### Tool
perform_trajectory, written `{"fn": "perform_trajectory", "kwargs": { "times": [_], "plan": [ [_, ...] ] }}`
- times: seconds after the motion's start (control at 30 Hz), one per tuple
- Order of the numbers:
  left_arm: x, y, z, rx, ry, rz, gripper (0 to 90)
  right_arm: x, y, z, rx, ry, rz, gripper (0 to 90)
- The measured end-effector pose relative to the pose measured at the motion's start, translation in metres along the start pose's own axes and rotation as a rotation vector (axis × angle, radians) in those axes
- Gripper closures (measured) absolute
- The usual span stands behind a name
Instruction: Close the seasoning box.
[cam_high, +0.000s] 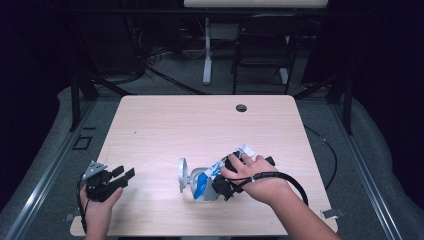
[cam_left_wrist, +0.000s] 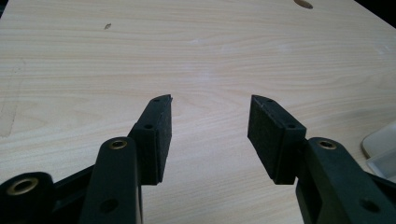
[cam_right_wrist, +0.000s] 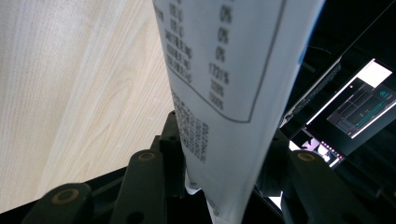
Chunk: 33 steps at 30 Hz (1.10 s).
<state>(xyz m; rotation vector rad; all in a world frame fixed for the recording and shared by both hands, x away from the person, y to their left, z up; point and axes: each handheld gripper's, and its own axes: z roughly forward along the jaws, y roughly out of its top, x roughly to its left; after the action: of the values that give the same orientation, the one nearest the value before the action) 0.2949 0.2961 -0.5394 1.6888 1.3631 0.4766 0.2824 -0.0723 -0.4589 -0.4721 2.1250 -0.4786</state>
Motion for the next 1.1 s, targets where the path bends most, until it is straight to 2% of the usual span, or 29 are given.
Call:
{"fn": "perform_trajectory", "kwargs": {
  "times": [0.33,0.43,0.5,0.73,1.1],
  "plan": [
    [0.0,0.0,0.0,0.002,0.001,0.002,50.1,0.004,-0.001,0.002,-0.001,0.005,0.02,63.2],
    [0.0,0.0,0.0,0.001,0.002,0.001,50.1,0.006,-0.001,0.003,-0.014,0.011,0.046,63.3],
    [0.0,0.0,0.001,0.0,0.003,0.001,50.1,0.005,-0.001,0.003,-0.002,0.011,0.042,63.4],
    [0.0,0.0,0.001,0.003,0.001,0.002,50.1,0.008,-0.002,0.005,-0.018,0.022,0.069,64.1],
    [-0.001,0.0,0.001,0.004,0.001,0.001,50.1,0.012,-0.002,0.007,-0.018,0.021,0.079,64.8]
  ]
}}
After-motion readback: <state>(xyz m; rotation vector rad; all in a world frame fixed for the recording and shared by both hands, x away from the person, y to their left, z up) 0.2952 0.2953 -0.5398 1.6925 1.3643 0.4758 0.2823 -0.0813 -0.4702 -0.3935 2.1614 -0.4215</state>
